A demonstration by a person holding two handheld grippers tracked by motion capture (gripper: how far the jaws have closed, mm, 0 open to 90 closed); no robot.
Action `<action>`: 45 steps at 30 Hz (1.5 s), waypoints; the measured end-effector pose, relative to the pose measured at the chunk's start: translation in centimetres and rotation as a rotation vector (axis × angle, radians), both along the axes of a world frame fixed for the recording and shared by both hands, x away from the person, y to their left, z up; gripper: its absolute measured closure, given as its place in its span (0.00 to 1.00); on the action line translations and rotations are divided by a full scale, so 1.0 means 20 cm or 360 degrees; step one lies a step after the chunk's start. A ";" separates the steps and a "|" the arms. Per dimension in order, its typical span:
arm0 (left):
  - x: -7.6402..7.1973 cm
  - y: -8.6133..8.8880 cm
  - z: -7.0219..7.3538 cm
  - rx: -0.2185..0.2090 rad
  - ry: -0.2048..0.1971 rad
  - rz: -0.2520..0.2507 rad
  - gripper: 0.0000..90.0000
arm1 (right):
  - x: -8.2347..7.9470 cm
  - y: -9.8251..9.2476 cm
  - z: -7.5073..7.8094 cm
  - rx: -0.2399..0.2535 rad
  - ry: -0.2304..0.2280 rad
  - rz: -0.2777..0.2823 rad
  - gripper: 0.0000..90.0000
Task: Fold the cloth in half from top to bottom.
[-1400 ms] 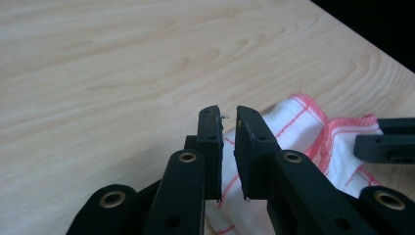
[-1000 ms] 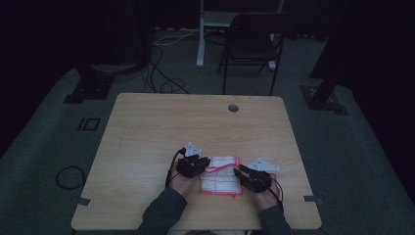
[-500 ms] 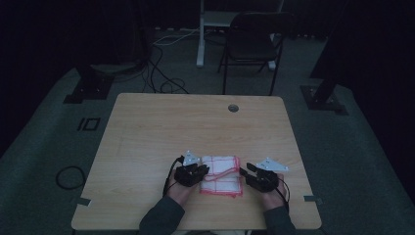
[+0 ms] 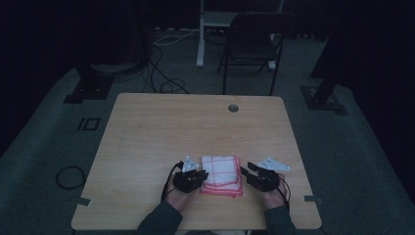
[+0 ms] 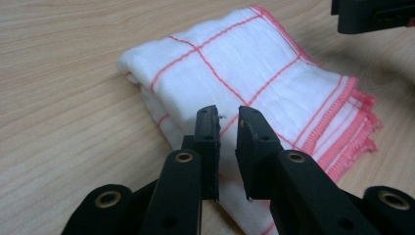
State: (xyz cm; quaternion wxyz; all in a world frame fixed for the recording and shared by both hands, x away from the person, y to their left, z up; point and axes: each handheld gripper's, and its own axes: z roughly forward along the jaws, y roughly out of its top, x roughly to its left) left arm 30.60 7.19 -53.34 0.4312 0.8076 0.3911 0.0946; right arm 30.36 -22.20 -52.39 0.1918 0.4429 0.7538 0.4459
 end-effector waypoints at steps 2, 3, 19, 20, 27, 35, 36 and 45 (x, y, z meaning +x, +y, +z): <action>-0.01 0.00 0.00 0.0010 -0.0006 -0.0003 0.88 | 0.00 0.00 0.00 0.0000 0.0002 0.0001 0.66; -0.02 0.00 -0.01 0.0014 -0.0009 -0.0004 0.88 | 0.00 0.00 -0.01 0.0000 0.0006 0.0001 0.66; -0.11 0.09 0.00 0.0081 -0.0076 0.0005 0.85 | 0.00 -0.03 -0.03 0.0006 0.0014 -0.0034 0.66; -0.11 0.11 0.00 0.0086 -0.0077 0.0019 0.85 | 0.00 -0.04 -0.04 0.0005 0.0014 -0.0044 0.66; -0.11 0.22 -0.01 0.0089 -0.0070 0.0108 0.84 | 0.00 -0.06 -0.05 -0.0025 0.0009 -0.0077 0.66; -0.06 0.32 -0.02 0.0113 -0.0050 0.0229 0.83 | 0.02 -0.08 -0.08 -0.0050 0.0042 -0.0109 0.65; -0.05 0.33 -0.03 0.0118 -0.0038 0.0251 0.83 | 0.03 -0.09 -0.09 -0.0047 0.0047 -0.0113 0.65; 0.01 0.42 -0.03 0.0120 -0.0041 0.0351 0.81 | 0.06 -0.13 -0.11 -0.0053 0.0071 -0.0163 0.65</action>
